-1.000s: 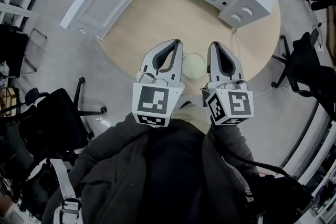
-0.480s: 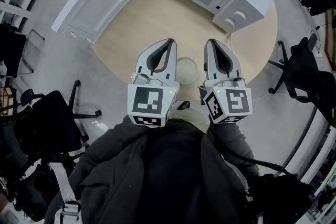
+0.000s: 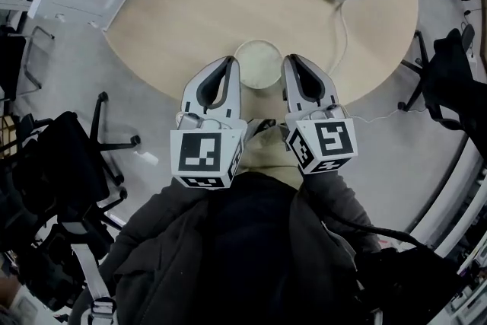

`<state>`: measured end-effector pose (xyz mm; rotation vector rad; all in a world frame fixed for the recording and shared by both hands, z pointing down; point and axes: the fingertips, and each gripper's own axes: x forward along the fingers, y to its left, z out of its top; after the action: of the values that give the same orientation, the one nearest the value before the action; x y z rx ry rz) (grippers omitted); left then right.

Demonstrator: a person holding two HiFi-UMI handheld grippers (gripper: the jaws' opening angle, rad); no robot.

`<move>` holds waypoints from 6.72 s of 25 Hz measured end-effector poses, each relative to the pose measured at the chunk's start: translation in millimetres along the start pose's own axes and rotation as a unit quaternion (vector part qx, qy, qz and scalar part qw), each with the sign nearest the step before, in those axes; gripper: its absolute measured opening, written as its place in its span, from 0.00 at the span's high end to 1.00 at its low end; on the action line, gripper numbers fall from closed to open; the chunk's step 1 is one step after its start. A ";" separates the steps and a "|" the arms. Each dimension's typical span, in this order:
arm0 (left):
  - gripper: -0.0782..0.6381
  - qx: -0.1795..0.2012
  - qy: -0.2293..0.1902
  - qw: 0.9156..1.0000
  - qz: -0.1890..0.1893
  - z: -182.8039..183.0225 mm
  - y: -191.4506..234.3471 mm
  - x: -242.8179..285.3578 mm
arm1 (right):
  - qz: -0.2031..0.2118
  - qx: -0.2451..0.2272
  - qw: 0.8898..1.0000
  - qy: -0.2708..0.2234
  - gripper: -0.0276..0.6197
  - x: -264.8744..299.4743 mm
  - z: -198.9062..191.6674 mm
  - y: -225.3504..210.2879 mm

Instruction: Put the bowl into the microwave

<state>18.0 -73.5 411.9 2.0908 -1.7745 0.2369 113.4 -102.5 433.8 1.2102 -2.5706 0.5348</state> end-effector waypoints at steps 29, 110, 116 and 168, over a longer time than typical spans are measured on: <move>0.88 -0.028 0.015 0.999 0.032 -30.4 32.6 7.1 | -0.001 0.002 0.998 0.070 0.93 36.9 -34.4 0.2; 0.87 -0.028 0.083 0.993 -0.084 101.9 51.7 78.4 | -0.084 0.056 0.995 -0.004 0.93 78.9 108.4 -3.8; 0.87 -0.022 0.078 0.995 -0.057 101.9 42.3 86.2 | -0.059 0.057 0.997 -0.006 0.93 82.7 108.3 -18.7; 0.87 -0.004 0.089 0.990 -0.111 161.2 131.6 336.7 | -0.215 0.120 0.969 -0.037 0.93 286.1 164.6 -134.5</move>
<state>-67.0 -460.0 413.6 2.1659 -1.4266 0.3404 28.4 -448.4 421.6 1.8379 -2.2394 0.7229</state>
